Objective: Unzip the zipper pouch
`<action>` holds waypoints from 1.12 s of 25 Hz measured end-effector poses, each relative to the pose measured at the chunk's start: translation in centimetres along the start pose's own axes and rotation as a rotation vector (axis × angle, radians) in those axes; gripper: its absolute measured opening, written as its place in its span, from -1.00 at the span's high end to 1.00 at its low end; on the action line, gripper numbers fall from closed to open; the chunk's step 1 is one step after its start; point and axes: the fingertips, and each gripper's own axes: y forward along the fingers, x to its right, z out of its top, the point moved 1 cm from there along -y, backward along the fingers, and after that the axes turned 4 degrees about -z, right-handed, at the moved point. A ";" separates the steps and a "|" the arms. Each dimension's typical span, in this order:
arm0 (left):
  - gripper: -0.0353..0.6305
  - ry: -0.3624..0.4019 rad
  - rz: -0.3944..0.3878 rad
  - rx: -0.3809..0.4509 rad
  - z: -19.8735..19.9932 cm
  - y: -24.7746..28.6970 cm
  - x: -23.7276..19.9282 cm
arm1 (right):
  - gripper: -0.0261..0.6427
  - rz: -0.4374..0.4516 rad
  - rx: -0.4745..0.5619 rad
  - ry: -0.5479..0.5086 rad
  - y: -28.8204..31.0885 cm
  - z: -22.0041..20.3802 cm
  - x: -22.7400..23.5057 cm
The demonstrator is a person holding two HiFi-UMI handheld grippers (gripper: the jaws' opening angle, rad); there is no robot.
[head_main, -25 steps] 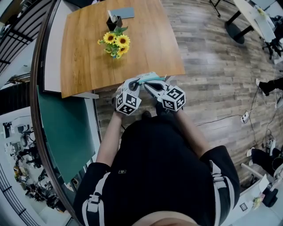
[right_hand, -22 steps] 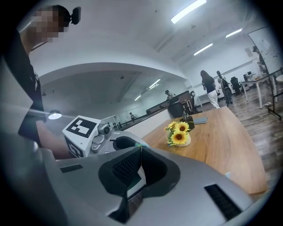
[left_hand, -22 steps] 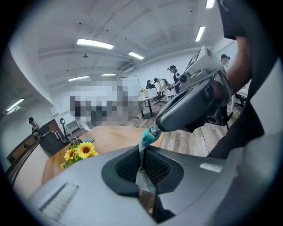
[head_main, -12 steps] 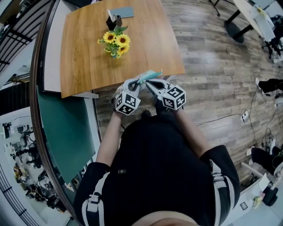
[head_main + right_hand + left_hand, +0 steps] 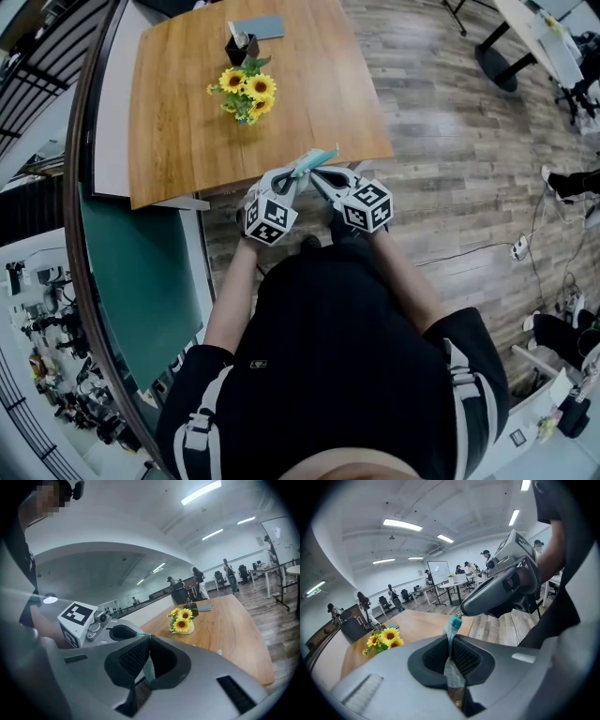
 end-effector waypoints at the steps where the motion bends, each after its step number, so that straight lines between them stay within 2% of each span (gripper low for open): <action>1: 0.87 0.000 -0.002 0.001 0.0 0.0 0.1 | 0.90 -0.005 -0.001 0.000 -0.1 0.0 0.1; 10: 0.87 0.011 -0.025 0.007 0.3 0.5 1.0 | 0.90 -0.055 -0.017 0.003 -0.6 -0.6 1.1; 28: 0.87 0.020 -0.039 0.012 0.8 0.5 1.7 | 0.90 -0.098 -0.020 0.006 -0.9 -0.7 1.8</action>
